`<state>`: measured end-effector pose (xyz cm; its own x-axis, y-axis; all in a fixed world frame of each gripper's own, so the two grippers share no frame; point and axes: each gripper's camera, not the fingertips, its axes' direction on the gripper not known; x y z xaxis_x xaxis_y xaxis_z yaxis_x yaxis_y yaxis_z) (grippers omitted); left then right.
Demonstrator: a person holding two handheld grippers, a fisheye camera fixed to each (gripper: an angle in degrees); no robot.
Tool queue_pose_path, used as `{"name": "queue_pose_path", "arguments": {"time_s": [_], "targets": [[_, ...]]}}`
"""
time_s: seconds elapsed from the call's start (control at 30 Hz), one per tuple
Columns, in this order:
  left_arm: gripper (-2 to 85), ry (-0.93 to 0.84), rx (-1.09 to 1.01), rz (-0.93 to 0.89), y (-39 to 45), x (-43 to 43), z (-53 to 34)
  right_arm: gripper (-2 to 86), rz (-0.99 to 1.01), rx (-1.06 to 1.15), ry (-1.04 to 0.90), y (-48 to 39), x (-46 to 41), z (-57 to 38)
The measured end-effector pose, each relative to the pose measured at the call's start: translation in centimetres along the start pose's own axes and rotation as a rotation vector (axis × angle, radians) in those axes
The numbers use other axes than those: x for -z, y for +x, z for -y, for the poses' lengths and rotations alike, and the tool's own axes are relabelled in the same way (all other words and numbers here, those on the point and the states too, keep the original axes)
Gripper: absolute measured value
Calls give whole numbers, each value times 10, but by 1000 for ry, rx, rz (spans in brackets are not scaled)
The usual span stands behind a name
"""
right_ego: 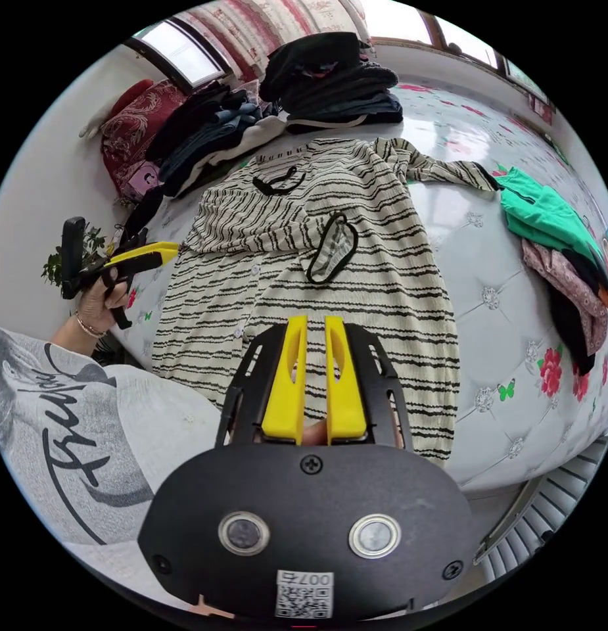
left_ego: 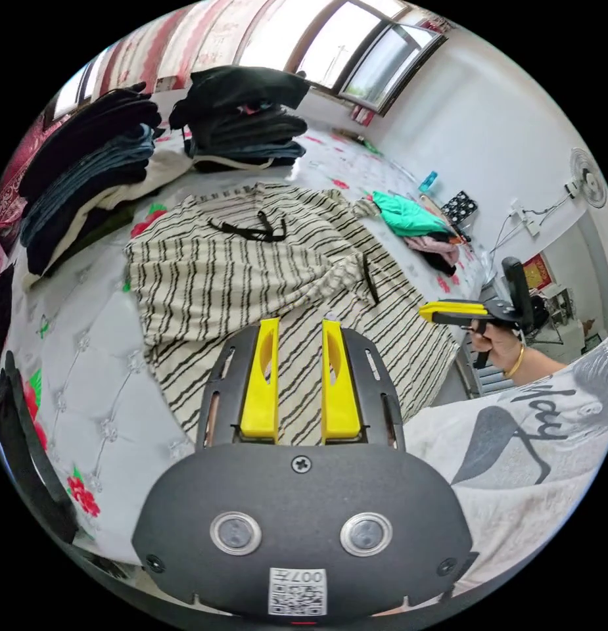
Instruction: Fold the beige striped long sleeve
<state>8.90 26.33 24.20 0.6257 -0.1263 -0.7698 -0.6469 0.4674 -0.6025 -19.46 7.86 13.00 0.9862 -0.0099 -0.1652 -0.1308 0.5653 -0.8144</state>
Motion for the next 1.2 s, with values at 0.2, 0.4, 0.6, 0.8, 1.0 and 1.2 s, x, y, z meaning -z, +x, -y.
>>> {"name": "queue_pose_path", "arguments": {"time_s": [0.2, 0.4, 0.6, 0.8, 1.0, 1.2], "targets": [[87, -94, 76, 126, -40, -38, 20, 20, -44, 94, -17, -9, -26, 60], [77, -190, 163, 204, -61, -86, 36, 9, -19, 26, -100, 1, -65, 122], [62, -184, 147, 240, -55, -95, 40, -1, -57, 290, 224, -18, 36, 116], [59, -167, 113, 243, -48, -102, 42, 5, -145, 415, 118, -8, 69, 57], [70, -203, 114, 239, -49, -100, 44, 24, -147, 204, -159, 28, 14, 34], [71, -197, 117, 233, -50, -92, 39, 23, 6, 75, -11, 26, 33, 48]]}}
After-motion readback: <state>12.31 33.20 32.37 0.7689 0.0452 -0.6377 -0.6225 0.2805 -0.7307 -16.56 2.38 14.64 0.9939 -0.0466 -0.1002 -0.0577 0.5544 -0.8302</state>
